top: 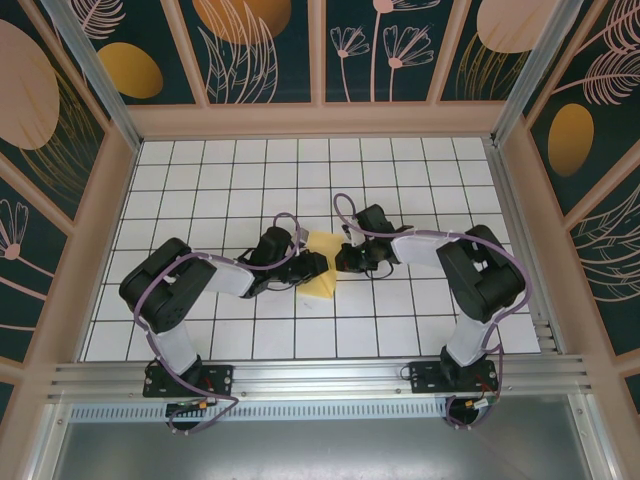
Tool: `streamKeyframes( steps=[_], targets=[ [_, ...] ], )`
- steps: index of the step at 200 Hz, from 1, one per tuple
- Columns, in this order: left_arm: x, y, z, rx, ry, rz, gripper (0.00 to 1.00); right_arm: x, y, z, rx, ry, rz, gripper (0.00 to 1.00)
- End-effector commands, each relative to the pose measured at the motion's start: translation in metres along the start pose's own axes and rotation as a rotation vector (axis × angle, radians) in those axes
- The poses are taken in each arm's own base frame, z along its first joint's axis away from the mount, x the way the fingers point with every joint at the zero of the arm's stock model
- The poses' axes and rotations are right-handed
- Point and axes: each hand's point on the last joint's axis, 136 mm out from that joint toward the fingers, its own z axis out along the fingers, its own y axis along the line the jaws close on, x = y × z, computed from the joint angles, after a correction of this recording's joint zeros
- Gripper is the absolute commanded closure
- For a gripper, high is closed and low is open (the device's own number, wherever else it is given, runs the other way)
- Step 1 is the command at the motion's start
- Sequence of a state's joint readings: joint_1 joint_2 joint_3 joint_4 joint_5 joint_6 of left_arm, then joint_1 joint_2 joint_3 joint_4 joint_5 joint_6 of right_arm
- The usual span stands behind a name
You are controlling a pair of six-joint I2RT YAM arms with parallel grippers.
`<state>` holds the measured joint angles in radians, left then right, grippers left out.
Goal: Fold a paper plane with a square sheet of paper (pick it up from the middle)
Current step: Fold the triangle a second time at the center of the table.
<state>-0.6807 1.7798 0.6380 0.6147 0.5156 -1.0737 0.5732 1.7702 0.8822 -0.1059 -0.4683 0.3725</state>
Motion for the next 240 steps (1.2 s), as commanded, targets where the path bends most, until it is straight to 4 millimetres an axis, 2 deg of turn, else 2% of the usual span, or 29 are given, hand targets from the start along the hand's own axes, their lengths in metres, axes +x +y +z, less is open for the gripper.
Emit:
streamKeyframes(
  steps=[1,104,240],
  targets=[
    [0.000,-0.001,0.005,-0.012,0.013,0.028,0.75,-0.007,0.004,0.002,0.002,-0.005,-0.020,0.95],
    [-0.002,0.018,0.004,-0.103,-0.003,0.010,0.77,-0.013,0.011,-0.001,-0.026,-0.019,-0.044,0.95],
    [-0.002,0.022,0.004,-0.126,-0.007,0.003,0.77,-0.019,0.021,-0.005,-0.058,-0.040,-0.069,0.93]
  ],
)
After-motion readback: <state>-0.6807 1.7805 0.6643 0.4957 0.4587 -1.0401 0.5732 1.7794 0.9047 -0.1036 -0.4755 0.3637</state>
